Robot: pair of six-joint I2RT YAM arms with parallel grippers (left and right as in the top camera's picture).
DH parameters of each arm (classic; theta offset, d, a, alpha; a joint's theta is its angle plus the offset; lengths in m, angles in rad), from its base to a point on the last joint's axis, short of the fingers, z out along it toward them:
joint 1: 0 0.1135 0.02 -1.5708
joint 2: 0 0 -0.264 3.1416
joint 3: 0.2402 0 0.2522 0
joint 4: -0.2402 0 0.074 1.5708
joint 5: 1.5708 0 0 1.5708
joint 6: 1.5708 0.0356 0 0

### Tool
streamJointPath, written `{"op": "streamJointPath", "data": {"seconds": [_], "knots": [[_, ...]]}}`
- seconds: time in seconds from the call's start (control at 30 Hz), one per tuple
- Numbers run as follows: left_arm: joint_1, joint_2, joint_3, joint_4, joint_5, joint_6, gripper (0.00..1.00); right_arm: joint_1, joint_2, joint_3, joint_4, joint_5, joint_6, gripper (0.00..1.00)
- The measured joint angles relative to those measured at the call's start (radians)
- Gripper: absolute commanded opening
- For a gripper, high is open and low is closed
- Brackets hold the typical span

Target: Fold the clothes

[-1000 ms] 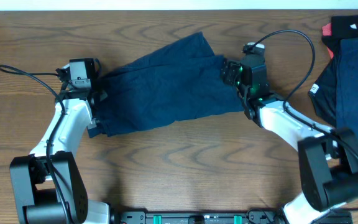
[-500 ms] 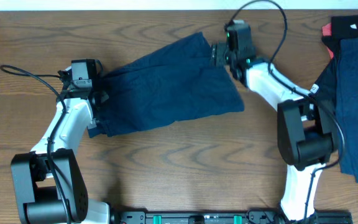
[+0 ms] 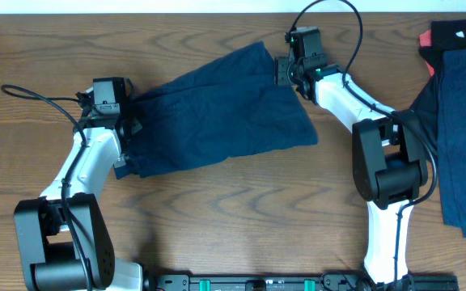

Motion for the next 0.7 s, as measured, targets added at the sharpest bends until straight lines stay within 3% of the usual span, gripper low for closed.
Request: {"op": "streamJointPath", "data": {"seconds": [0.13,0.3,0.7], "knots": [[0.000,0.000,0.000,0.000,0.000,0.000,0.17,-0.014,0.012,0.000,-0.010,-0.016,0.032,0.57],[0.000,0.000,0.000,0.000,0.000,0.000,0.17,-0.025,0.025,0.000,-0.008,-0.045,0.051,0.47],[0.000,0.000,0.000,0.000,0.000,0.000,0.17,-0.026,0.027,0.000,-0.005,-0.130,0.153,0.43]]}}
